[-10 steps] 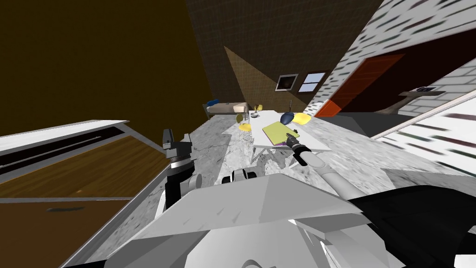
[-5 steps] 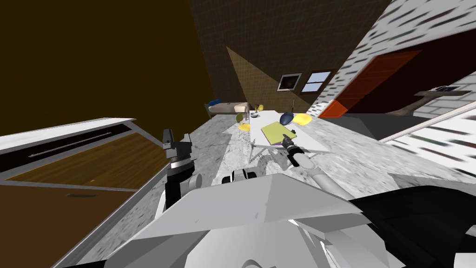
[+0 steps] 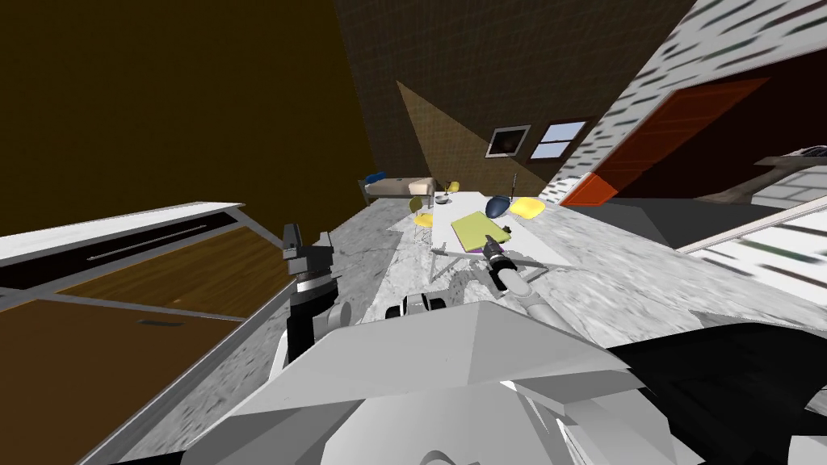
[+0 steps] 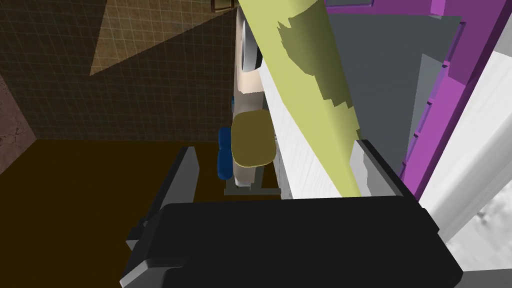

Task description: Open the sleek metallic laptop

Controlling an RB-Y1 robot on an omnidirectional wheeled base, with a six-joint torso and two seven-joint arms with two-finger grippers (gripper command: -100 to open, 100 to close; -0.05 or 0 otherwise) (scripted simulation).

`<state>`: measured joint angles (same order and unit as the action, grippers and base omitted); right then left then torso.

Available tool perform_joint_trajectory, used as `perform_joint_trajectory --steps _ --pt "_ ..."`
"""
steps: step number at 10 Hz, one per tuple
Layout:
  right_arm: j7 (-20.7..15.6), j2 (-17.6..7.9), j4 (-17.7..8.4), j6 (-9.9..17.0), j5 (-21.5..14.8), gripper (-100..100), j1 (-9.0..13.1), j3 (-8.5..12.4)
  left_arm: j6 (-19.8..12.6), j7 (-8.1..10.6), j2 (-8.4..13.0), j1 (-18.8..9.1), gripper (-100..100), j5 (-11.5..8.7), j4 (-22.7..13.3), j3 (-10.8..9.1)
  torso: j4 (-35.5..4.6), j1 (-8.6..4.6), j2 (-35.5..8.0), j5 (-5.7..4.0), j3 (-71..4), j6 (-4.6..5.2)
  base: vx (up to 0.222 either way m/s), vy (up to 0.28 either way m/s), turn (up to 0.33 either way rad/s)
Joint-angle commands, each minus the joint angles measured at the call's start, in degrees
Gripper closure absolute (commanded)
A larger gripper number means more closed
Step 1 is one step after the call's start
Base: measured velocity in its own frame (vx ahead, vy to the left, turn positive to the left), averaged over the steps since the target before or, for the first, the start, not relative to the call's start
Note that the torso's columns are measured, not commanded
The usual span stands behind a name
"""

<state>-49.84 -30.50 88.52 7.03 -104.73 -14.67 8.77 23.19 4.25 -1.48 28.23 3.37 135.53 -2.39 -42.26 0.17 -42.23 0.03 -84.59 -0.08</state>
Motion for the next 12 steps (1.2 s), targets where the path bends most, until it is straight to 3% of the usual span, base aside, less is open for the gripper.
perform_joint_trajectory --steps 1,12 --pt "-0.1 4.8 0.7 2.0 -3.3 -100 0.0 -0.5 0.0 0.0 0.0 0.0 0 0.0 0.0 0.0 0.0 -0.25 0.0 -0.07 0.0 -0.02 -0.074 -0.172 0.132" --pt "-0.5 20.2 1.5 8.7 -13.3 -100 0.0 -3.0 0.0 0.0 0.0 0.0 0 0.0 0.0 -0.01 0.1 -0.43 0.3 -0.16 -0.1 0.01 -0.034 -0.13 0.092"
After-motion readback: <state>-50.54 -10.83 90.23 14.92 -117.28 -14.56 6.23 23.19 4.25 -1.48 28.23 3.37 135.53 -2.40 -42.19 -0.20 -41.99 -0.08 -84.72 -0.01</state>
